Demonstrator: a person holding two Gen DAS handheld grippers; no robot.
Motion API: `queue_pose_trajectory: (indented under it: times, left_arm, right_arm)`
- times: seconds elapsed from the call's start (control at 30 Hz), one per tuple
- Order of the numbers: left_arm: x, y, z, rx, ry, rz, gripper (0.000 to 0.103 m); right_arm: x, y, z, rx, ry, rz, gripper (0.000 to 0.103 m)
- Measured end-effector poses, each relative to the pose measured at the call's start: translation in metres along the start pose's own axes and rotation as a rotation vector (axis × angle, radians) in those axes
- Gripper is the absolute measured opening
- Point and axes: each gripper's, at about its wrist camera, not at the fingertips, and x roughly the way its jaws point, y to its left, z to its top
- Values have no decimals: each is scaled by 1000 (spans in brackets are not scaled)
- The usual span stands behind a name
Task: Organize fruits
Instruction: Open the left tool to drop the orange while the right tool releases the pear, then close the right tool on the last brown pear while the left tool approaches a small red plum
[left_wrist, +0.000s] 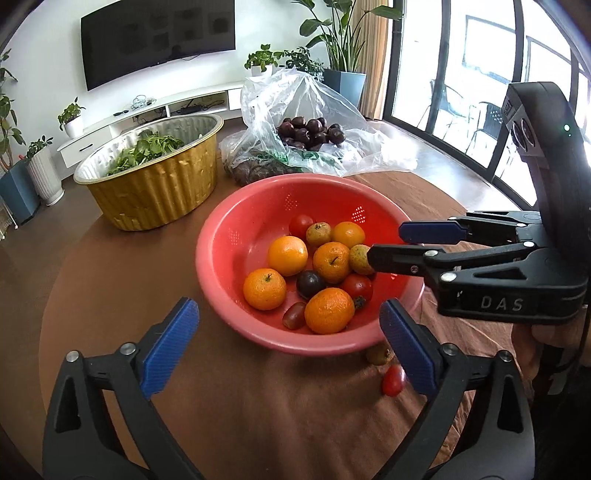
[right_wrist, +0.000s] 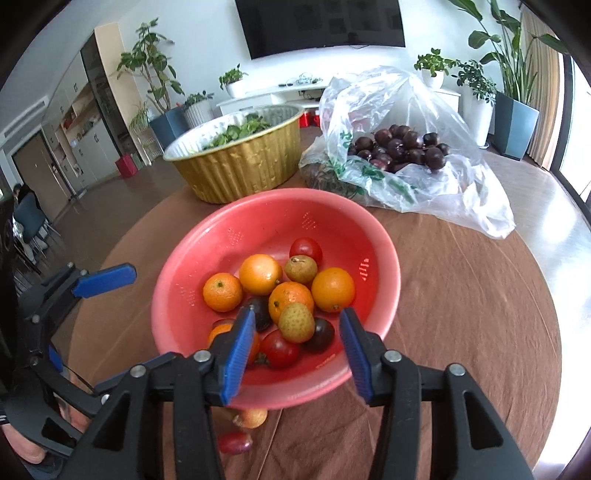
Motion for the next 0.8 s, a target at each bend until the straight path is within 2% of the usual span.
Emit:
queue_pose_trajectory:
  times: [0.2,0.37,0.47,0.57,0.67,0.8]
  left_arm:
    - [-17,-9,-37,0,-6,32,103]
    - [-29,-18,-62,-7,2,44,103]
    - [-36,-21,-71,-21,6,64,103]
    - [-37,-20,-78,-60,27,62,103]
    - [-38,-19,-83,-67,29,79,103]
    - [-37,-19,-84,-65,31,89,103]
  right_arm:
    - [-33,-5,-30,79,-35,23,65]
    - [-18,-2,-54,83,55,13,66]
    - [-5,4,-56,72,96,29,66]
    - [10,11,-57,40,134,27,64]
    - [25,15,-57,21,164,23,58]
    - [31,22,-54,-14,154,4,52]
